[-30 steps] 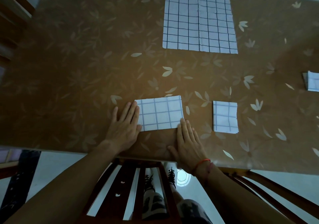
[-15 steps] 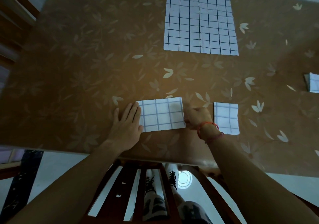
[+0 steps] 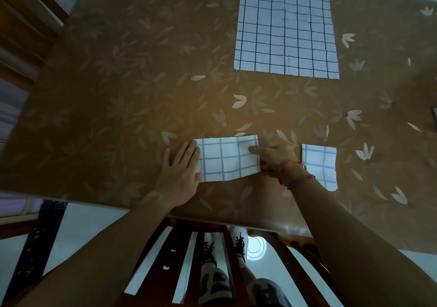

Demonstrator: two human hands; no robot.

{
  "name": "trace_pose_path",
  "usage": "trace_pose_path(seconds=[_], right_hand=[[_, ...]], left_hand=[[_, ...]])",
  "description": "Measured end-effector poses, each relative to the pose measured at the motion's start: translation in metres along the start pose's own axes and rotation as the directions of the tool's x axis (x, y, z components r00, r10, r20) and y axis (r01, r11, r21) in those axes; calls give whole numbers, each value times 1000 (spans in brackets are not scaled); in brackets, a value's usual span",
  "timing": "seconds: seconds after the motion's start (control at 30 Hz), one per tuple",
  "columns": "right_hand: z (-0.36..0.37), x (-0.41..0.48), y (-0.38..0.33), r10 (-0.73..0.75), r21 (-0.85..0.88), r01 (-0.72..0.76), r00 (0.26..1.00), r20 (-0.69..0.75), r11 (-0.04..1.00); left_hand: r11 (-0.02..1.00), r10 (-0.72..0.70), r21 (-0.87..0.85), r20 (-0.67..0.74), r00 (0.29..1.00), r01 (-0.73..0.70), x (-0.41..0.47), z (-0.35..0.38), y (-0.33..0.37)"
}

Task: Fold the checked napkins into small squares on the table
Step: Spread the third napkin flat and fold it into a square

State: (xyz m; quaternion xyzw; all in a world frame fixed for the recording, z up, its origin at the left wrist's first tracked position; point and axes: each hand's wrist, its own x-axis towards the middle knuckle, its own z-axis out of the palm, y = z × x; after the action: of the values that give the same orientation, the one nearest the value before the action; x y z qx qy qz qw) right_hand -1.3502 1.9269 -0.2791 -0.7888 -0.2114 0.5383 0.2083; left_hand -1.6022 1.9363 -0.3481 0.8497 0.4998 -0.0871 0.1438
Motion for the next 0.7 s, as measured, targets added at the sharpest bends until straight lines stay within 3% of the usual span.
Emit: trace_pose_path(seconds=[0.17, 0.37, 0.53, 0.6, 0.7], right_hand=[[14, 21, -3, 3, 52, 0, 998, -57, 999], [12, 27, 7, -94, -83, 86, 990, -103, 993], [7, 16, 24, -7, 172, 37, 985, -173, 984], [9, 8, 33, 61, 360, -9, 989, -134, 933], [15, -10, 44, 127, 476, -98, 991, -29, 874]], left_hand=[[1000, -1, -11, 0, 1000, 1, 0, 0, 0], [999, -3, -51, -73, 997, 0, -1, -8, 8], [979, 76, -163, -283, 956, -126, -8, -15, 36], [966, 94, -201, -318, 944, -164, -10, -12, 52], [942, 32, -309, -310, 950, -132, -12, -2, 70]])
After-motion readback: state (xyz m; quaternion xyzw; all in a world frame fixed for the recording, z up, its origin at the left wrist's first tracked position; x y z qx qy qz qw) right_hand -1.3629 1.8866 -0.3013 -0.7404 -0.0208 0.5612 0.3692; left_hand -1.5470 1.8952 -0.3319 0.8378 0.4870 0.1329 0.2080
